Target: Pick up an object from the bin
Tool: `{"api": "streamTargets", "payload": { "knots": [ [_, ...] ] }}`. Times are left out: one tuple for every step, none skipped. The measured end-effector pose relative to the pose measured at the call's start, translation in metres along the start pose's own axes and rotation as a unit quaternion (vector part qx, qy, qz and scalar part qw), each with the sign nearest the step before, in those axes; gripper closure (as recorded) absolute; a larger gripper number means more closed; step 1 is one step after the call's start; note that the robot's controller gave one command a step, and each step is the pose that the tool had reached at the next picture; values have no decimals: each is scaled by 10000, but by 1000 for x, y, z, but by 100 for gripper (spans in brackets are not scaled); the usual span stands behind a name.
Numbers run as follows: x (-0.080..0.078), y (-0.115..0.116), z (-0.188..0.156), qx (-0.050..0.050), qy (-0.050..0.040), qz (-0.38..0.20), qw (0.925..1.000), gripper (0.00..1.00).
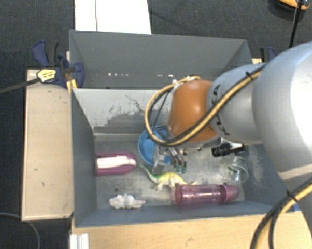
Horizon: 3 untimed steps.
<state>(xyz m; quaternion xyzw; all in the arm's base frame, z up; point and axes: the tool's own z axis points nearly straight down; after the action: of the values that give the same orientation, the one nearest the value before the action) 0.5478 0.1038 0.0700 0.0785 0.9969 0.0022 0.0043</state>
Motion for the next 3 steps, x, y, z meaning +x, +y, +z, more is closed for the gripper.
{"api": "streamTargets", "payload": {
  "knots": [
    [0,0,0,0,-1,3,10000,100],
    [1,0,-3,1,6,6,10000,100],
    [2,-1,-16,9,30,7,10000,100]
  ]
}}
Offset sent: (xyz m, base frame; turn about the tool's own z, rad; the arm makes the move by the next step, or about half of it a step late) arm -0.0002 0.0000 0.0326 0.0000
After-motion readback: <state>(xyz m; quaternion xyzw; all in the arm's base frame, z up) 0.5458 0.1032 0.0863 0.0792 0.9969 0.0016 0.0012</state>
